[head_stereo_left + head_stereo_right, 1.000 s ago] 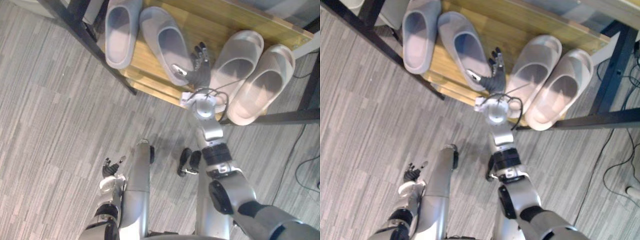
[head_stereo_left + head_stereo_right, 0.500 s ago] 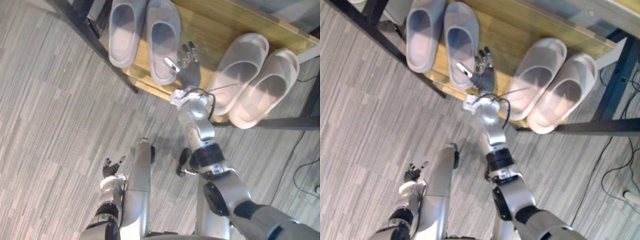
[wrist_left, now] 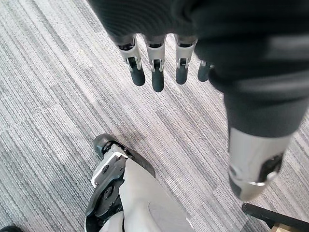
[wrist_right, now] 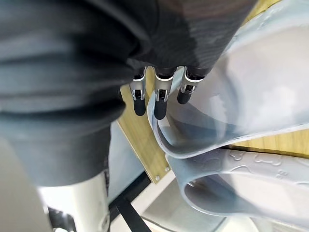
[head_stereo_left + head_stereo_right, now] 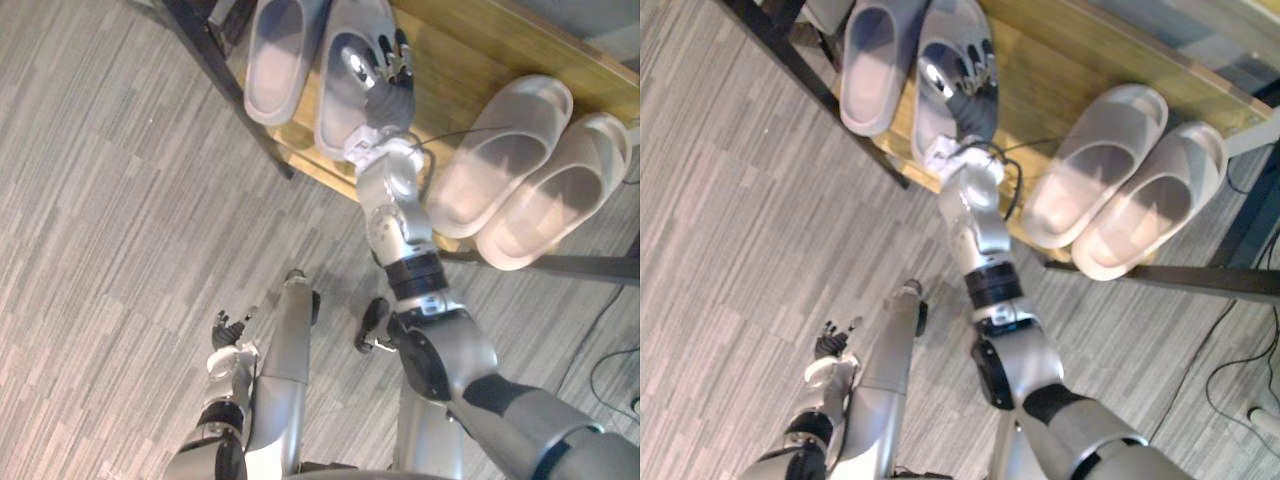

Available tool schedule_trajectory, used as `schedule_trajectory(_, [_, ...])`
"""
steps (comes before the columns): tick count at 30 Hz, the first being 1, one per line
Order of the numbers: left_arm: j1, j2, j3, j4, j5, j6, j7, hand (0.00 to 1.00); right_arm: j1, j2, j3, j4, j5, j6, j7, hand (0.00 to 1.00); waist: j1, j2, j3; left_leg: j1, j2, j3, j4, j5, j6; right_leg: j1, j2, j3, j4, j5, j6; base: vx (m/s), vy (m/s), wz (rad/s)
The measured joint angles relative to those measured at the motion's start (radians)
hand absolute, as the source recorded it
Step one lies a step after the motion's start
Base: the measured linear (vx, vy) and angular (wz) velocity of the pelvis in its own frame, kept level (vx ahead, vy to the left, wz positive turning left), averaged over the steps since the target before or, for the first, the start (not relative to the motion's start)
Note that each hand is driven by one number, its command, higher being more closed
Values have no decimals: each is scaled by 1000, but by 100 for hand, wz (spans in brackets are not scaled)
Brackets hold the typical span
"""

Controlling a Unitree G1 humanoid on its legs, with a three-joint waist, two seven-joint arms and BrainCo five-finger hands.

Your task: Organize the slippers on the shoe rack

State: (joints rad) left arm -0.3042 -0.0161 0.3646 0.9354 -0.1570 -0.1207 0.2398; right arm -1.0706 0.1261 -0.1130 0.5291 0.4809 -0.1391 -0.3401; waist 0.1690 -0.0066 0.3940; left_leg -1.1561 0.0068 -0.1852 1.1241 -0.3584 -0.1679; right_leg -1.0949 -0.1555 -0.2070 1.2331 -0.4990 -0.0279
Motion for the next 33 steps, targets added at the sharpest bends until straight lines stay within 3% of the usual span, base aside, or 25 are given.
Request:
schedule_trajectory(6, [0,0,0,-1,0,0,0,0,-4,-1,2,7,-24,1,-7,0,-2,0,0,0,4,1,-1,0,0,0,3,1,-6,4,-6,1,3,-1])
schedule_trajectory(10, [-24,0,9,2,-3,3,17,0,81,-8,116,-120,-208,7,-30,0,-16,-1,0,0,13,6,-3,0,1,1,13,4,-19,12,-13,7,24,-7])
schedule_trajectory(17, [-60,-17,12,-22,-42,-21,20,0,188,-17,126,-223,-397,44,-37,0,-39,-7,4,13,17,9,-7,0,2,14,15,3,-28,9,-4,-2,9,-2])
schedule_trajectory(29, [-60,-6,13,-22,-44,-24,17,0,303,-16,126,-243,-439,74,-52,0,-40,-34,22,45,15,8,-38,2,4,51,13,-2,-54,9,-3,8,2,2])
schedule_trajectory(33, [-60,-5,13,-22,-44,-26,13,0,306,-16,126,-227,-341,64,10,0,-40,-34,26,45,13,9,-37,2,4,51,10,-2,-51,4,5,0,0,0])
